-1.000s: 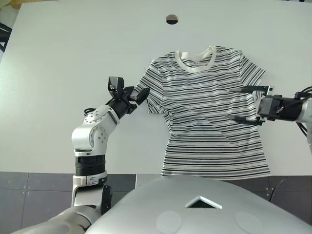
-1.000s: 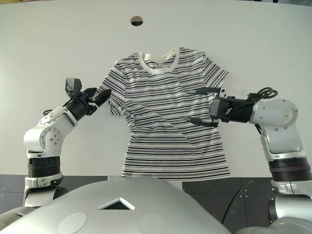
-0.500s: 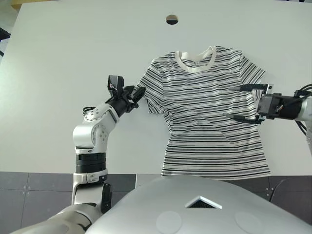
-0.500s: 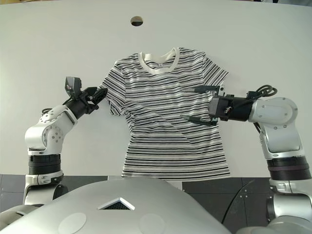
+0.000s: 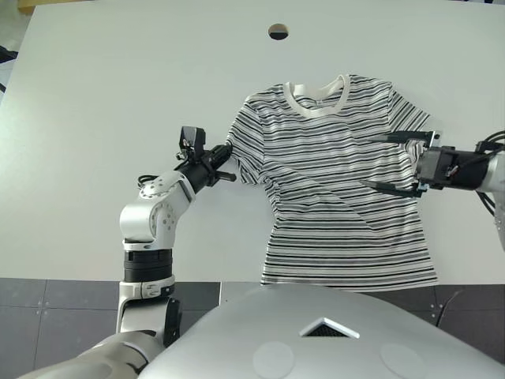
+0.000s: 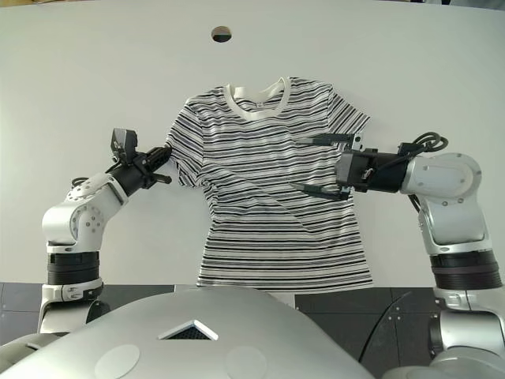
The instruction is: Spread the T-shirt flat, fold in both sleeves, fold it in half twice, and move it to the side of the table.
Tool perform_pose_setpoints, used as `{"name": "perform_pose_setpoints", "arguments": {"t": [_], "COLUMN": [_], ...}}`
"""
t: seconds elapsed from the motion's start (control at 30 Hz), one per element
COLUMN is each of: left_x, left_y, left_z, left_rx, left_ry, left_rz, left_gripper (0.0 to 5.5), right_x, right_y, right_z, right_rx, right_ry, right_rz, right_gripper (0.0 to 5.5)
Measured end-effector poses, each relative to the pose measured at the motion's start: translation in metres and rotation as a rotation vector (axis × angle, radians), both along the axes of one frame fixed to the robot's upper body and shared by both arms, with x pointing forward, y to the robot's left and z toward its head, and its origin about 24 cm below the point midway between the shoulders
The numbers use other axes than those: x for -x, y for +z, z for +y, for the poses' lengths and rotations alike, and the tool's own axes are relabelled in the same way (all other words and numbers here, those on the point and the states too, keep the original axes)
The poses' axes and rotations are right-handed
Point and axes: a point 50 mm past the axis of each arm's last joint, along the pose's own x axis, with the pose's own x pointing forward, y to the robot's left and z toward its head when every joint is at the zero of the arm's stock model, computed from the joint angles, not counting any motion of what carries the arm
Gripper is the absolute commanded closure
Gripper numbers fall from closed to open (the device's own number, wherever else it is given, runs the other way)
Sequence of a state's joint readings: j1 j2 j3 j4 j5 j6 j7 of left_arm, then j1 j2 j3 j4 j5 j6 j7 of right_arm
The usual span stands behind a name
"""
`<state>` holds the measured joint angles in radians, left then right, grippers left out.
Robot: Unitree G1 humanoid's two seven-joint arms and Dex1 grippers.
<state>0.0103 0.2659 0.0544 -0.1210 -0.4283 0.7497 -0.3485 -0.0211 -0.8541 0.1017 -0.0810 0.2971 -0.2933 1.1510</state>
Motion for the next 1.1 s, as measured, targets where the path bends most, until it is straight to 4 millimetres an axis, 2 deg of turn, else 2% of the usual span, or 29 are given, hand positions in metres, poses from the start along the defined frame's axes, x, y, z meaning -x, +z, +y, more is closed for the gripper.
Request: {"name": "perform_pose_setpoints", "arguments": {"t": [0.27,0.4,0.53,0.83,1.0,1.1], "left_x": [0.0,-0.015,-0.018,-0.032,-0.034,-0.035], "left_y": [0.0,0.009,0.006,0.013,0.018,0.029], "left_z": [0.002,0.025,0.042,0.07,0.066,0.05], "left_rx": [0.004,0.007,0.043,0.027,0.041,0.084], "left_ry": [-0.01,0.084,0.167,0.238,0.212,0.16], "left_rz": [-0.013,-0.089,-0.075,-0.086,-0.109,-0.135], "left_gripper": [5.38,5.38,5.38,5.38,5.38,5.38], "right_x": [0.0,0.0,-0.002,-0.007,-0.007,-0.007], "right_y": [-0.001,-0.002,-0.001,0.0,-0.001,-0.002], "right_z": [0.004,0.007,0.015,0.023,0.024,0.023], "right_rx": [-0.016,-0.028,-0.048,-0.066,-0.07,-0.073], "right_ry": [0.003,0.006,0.025,0.043,0.042,0.037], "right_rz": [-0.001,0.001,0.001,-0.011,-0.009,-0.004], "right_gripper": [1.9,1.9,1.9,1.9,1.9,1.9]}}
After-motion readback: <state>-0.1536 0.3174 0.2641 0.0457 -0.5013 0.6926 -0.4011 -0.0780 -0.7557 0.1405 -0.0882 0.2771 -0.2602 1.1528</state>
